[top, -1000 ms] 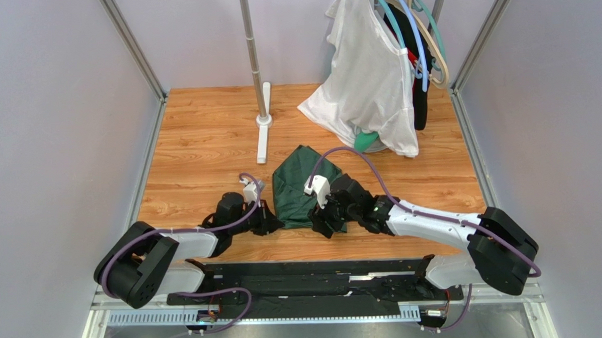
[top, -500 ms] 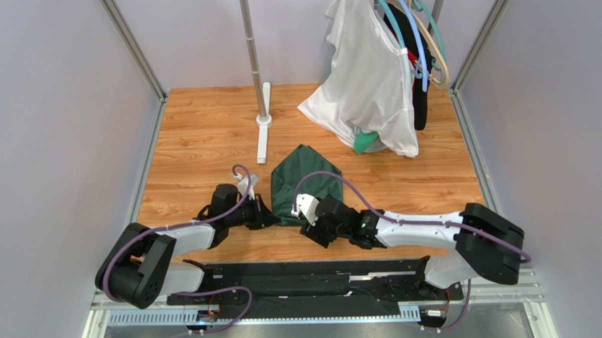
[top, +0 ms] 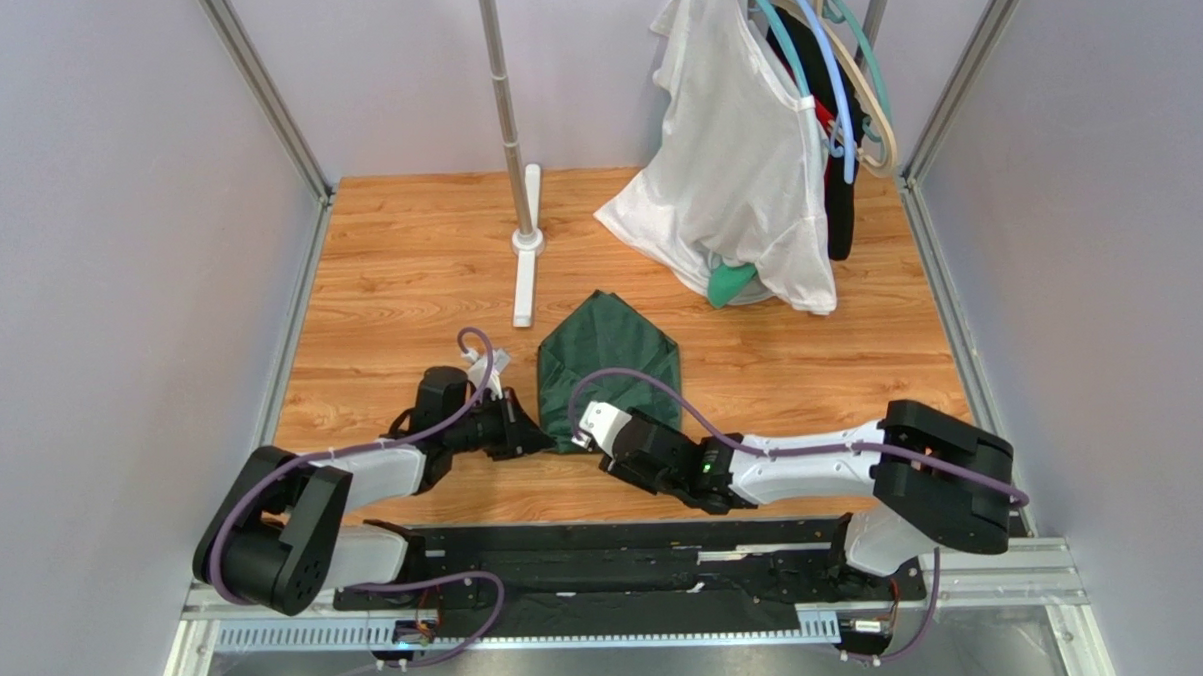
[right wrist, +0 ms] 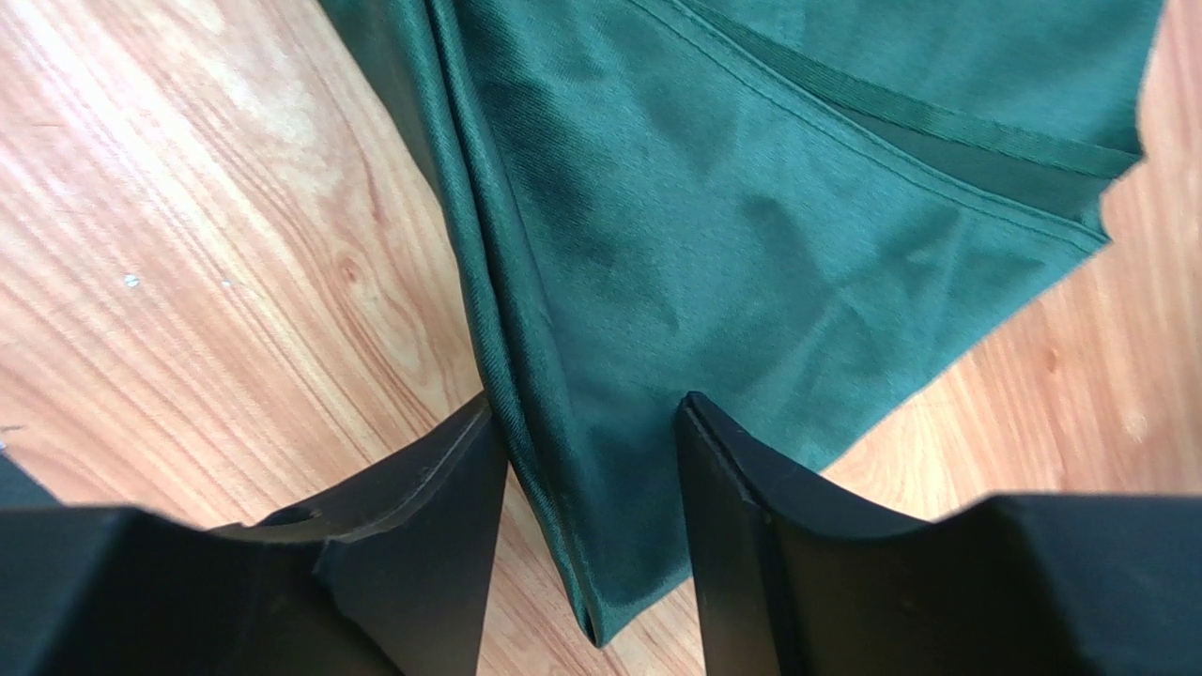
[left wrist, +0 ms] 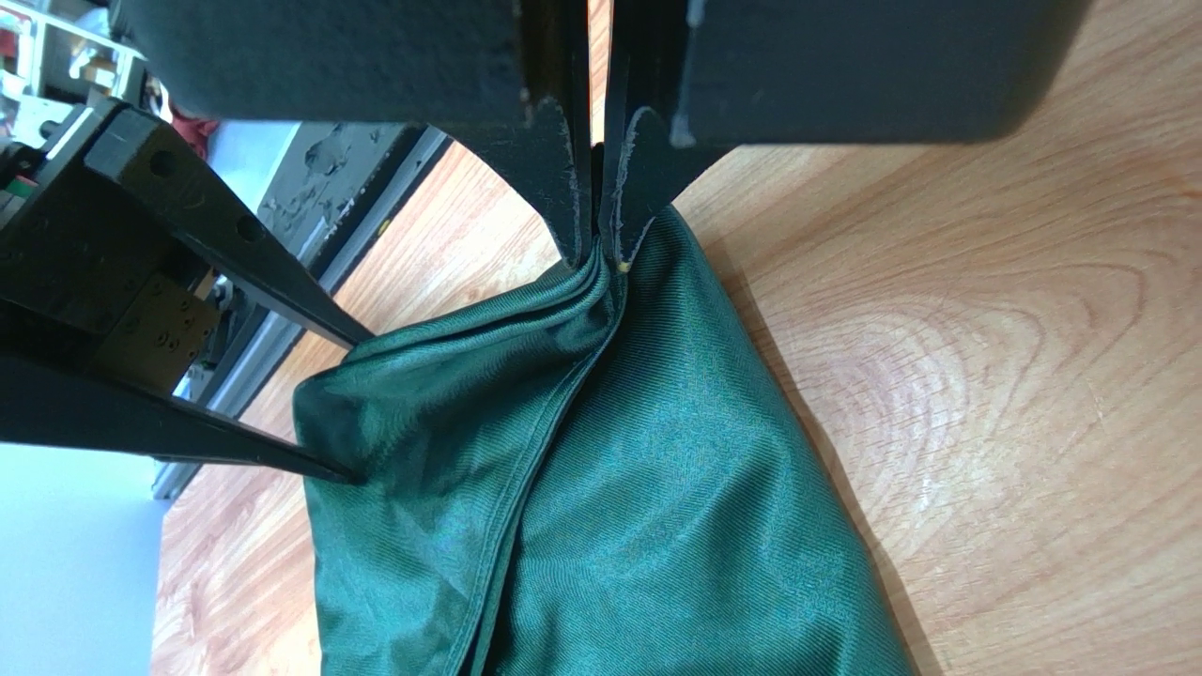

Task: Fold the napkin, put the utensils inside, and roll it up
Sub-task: Roll the napkin with the utensil

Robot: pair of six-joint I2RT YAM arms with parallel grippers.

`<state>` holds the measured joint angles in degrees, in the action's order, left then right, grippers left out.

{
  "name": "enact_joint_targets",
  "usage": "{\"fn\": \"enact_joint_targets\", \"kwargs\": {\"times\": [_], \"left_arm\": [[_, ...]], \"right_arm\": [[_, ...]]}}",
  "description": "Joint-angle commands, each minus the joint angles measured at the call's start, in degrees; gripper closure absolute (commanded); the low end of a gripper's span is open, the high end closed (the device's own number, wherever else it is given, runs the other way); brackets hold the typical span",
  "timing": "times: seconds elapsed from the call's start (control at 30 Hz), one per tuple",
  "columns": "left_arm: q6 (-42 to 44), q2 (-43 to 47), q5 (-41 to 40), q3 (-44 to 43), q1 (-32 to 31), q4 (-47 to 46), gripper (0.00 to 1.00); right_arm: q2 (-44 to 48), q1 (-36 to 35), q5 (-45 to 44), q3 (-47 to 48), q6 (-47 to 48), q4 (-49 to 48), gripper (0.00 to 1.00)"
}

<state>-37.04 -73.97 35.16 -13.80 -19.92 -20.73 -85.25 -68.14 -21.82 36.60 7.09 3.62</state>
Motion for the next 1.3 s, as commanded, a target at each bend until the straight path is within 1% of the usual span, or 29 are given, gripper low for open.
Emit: {"fn": "enact_joint_targets", "kwargs": {"times": [0.0, 0.07, 0.1, 0.13, 0.2, 0.23, 0.27, 0.3, 0.37, 0.4, 0.5, 0.6, 0.7, 0.8, 0.93, 1.1, 1.17, 1.27], "left_arm": [[-0.5, -0.3, 1.8, -1.9, 0.8, 0.3, 1.0], [-0.7, -0.5, 2.4, -1.9, 1.1, 0.1, 1.0], [-0.7, -0.5, 2.6, -1.9, 1.3, 0.1, 1.0], [-0.8, -0.3, 2.8, -1.9, 1.6, 0.2, 1.0], [-0.6, 0.3, 3.1, -2.2, 1.9, 0.8, 1.0], [-0.2, 0.6, 3.1, -2.5, 2.1, 1.8, 1.0], [0.0, 0.8, 2.9, -3.0, 2.2, 2.6, 1.0], [0.4, 1.5, 2.5, -3.3, 2.3, 3.4, 1.0], [1.3, 1.9, 1.1, -4.3, 2.3, 5.7, 1.0], [1.7, 2.3, 0.7, -4.7, 2.3, 6.5, 1.0], [2.8, 3.5, -1.7, -6.1, 2.4, 9.6, 1.0], [4.3, 4.4, -3.9, -7.6, 2.4, 13.1, 1.0], [5.6, 4.9, -6.4, -9.3, 2.4, 16.8, 1.0], [6.4, 6.3, -9.0, -9.9, 2.4, 19.8, 1.0], [6.7, 7.0, -9.9, -10.1, 2.4, 20.2, 1.0], [7.9, 2.2, -6.9, -12.6, 2.4, 20.5, 1.0], [7.9, 0.1, -6.2, -13.4, 2.4, 20.3, 1.0], [8.1, -0.7, -6.8, -14.3, 2.4, 20.2, 1.0]], "right_arm": [[-1.1, -1.7, -8.5, 0.9, -2.6, -1.4, 0.51], [-1.8, -1.9, -9.6, 1.0, -3.6, -1.2, 0.53], [-2.1, -1.9, -9.6, 1.2, -3.8, -0.9, 0.56], [-2.9, -1.9, -9.2, 1.7, -4.1, -0.5, 0.67], [-3.8, -1.9, -8.1, 2.7, -4.1, 1.7, 0.79], [-4.3, -1.9, -6.3, 3.8, -4.1, 2.5, 0.93], [-4.5, -2.0, -5.3, 4.4, -4.1, 3.2, 0.99], [-4.7, -1.9, -3.9, 5.2, -4.2, 5.2, 1.0], [-5.8, -1.9, -0.1, 8.4, -4.2, 8.1, 1.0], [-6.3, -1.9, 1.1, 9.6, -4.0, 11.6, 1.0], [-8.8, -1.9, 6.2, 13.9, -3.5, 17.6, 1.0], [-10.3, -1.3, 13.4, 17.3, -3.3, 21.5, 1.0], [-11.3, 0.1, 17.7, 20.1, -3.3, 24.8, 1.0], [-11.6, 2.7, 26.8, 21.7, -3.2, 26.9, 1.0], [-12.3, 6.4, 34.6, 22.3, -2.8, 26.8, 1.0], [-14.9, 10.6, 42.3, 22.4, -1.8, 25.9, 1.0], [-15.8, 12.4, 46.7, 21.9, -1.6, 25.3, 1.0], [-17.2, 15.1, 52.2, 21.1, -1.6, 23.3, 1.0]]}}
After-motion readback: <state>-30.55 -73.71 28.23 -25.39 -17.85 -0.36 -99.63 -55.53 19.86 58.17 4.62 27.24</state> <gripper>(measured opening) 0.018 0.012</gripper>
